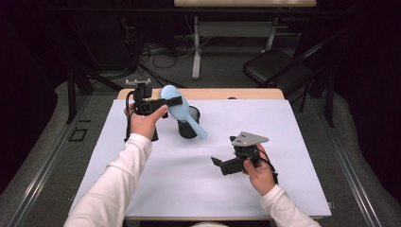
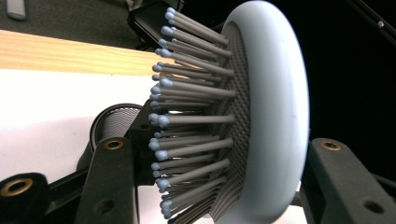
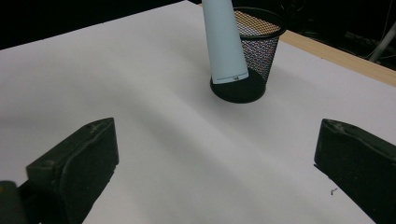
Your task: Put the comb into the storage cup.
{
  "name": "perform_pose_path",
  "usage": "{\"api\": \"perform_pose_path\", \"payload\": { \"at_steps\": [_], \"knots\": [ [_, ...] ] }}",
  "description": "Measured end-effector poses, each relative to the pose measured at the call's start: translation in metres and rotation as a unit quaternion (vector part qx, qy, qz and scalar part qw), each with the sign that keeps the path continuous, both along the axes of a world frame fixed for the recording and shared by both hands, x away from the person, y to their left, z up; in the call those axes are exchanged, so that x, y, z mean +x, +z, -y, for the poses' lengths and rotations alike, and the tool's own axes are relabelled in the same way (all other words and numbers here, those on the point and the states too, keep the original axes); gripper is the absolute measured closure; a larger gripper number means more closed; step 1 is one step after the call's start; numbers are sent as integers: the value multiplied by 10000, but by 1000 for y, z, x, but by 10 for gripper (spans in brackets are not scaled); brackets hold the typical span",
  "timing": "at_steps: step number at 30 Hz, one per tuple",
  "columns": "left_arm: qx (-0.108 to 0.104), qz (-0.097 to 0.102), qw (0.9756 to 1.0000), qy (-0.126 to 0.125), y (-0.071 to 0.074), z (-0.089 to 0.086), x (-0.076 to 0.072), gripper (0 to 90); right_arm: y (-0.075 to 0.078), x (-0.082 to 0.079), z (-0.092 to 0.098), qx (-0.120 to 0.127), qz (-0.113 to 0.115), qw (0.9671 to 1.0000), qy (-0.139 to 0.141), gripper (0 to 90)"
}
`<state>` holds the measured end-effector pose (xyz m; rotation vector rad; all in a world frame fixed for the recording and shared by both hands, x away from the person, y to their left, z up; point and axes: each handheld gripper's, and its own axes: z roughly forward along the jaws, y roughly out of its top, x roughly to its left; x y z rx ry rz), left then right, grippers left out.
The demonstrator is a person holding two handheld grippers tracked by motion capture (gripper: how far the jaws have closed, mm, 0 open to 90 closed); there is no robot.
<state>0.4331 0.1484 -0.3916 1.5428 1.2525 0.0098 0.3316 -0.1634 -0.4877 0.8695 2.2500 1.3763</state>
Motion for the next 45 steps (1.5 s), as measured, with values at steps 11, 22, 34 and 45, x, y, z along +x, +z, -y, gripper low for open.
{"api": "perform_pose_path", "payload": {
  "at_steps": [11,22,34,45],
  "knots": [
    [21,21,9999,99,4,-4,4,480,0,0,0,-42,2,10000,-13,0],
    [100,197,9996,191,13,-8,6,480,-2,1,0,-82,-20,10000,-9,0],
    [185,275,9990,303,21,-8,9,479,-2,1,0,-82,-30,10000,-1,0],
    [411,434,9974,397,29,-6,12,478,-2,1,0,-82,-41,10000,-1,0]
  ]
}}
